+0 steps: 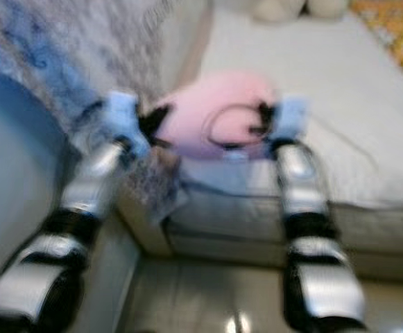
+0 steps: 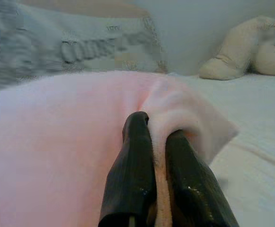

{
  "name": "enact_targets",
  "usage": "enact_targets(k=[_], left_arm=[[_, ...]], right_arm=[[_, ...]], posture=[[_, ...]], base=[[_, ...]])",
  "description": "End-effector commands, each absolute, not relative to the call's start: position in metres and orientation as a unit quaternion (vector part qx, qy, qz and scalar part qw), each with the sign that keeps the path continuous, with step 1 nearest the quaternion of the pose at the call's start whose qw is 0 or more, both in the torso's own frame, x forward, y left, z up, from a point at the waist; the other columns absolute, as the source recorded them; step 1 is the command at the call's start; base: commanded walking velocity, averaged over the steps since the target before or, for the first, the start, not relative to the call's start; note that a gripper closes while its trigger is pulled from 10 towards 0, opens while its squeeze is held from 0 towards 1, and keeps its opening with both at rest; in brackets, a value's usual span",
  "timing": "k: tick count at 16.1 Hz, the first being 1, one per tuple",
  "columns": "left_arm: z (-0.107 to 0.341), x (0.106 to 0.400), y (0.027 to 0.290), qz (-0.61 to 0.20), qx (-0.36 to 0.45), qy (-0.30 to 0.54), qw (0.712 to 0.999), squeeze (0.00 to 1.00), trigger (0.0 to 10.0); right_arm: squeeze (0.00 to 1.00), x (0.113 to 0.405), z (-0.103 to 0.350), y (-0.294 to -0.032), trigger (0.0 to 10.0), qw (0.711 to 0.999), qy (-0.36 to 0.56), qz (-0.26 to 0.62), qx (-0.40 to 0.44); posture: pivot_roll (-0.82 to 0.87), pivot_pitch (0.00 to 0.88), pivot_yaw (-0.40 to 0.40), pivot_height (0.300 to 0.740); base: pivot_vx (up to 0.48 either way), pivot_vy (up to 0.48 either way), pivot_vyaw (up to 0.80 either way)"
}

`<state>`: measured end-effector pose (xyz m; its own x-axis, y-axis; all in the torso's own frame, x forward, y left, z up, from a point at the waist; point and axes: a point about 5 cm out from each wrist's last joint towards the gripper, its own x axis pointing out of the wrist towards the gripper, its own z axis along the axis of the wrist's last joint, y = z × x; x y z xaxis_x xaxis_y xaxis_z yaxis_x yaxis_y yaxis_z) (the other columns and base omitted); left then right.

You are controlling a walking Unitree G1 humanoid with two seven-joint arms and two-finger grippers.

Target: Clean up the room

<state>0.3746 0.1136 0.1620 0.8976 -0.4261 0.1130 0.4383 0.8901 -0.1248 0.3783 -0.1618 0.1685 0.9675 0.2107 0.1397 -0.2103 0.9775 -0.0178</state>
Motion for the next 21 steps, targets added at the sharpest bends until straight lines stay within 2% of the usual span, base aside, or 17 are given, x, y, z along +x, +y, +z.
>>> enact_targets(k=[1,5,8,10,17,18,19,20,21], left_arm=[[0.178,0.377,0.104,-0.234,-0.068,-0.072,0.967,0.0,0.0],[0.177,0.374,0.097,-0.248,-0.057,-0.075,0.964,0.0,0.0],[0.175,0.372,0.092,-0.255,-0.05,-0.072,0.963,0.0,0.0],[0.175,0.374,0.093,-0.239,-0.054,-0.069,0.967,0.0,0.0],[0.172,0.39,0.105,-0.182,-0.059,-0.03,0.981,0.0,0.0],[0.173,0.395,0.105,-0.182,-0.068,-0.017,0.981,0.0,4.3],[0.173,0.397,0.104,-0.183,-0.06,-0.01,0.981,0.0,0.0],[0.175,0.398,0.102,-0.189,-0.052,-0.007,0.981,0.0,7.1],[0.177,0.399,0.102,-0.19,-0.053,-0.007,0.98,0.0,10.0]], right_arm=[[0.0,0.38,0.18,-0.176,0.0,0.992,-0.093,0.087,-0.01],[0.0,0.379,0.178,-0.174,0.0,0.992,-0.095,0.086,-0.01],[0.0,0.379,0.174,-0.172,0.0,0.992,-0.09,0.089,-0.01],[0.0,0.379,0.174,-0.173,0.0,0.992,-0.089,0.089,-0.012],[0.0,0.388,0.159,-0.169,0.0,0.995,-0.025,0.097,-0.001],[0.0,0.39,0.155,-0.168,0.0,0.995,-0.007,0.095,-0.01],[0.0,0.391,0.156,-0.167,0.0,0.995,-0.002,0.097,-0.019],[0.0,0.393,0.157,-0.168,0.0,0.995,0.001,0.095,-0.026],[0.0,0.394,0.158,-0.168,0.0,0.995,0.001,0.094,-0.03]], posture=[[-0.11,0.0,0.123,0.74],[-0.1,0.0,0.126,0.74],[-0.1,0.0,0.128,0.74],[-0.11,0.0,0.129,0.74],[-0.09,0.0,0.129,0.74],[-0.09,0.0,0.129,0.74],[-0.09,0.0,0.129,0.74],[-0.09,0.0,0.131,0.74],[-0.09,0.004,0.133,0.74]], base=[[0.48,0.0,0.0],[0.468,0.0,0.0],[0.267,-0.392,0.0],[0.0,-0.416,0.0],[0.447,0.0,0.0],[0.0,0.0,0.0],[0.0,0.0,0.0],[0.0,0.0,0.0],[0.0,0.0,0.0]])
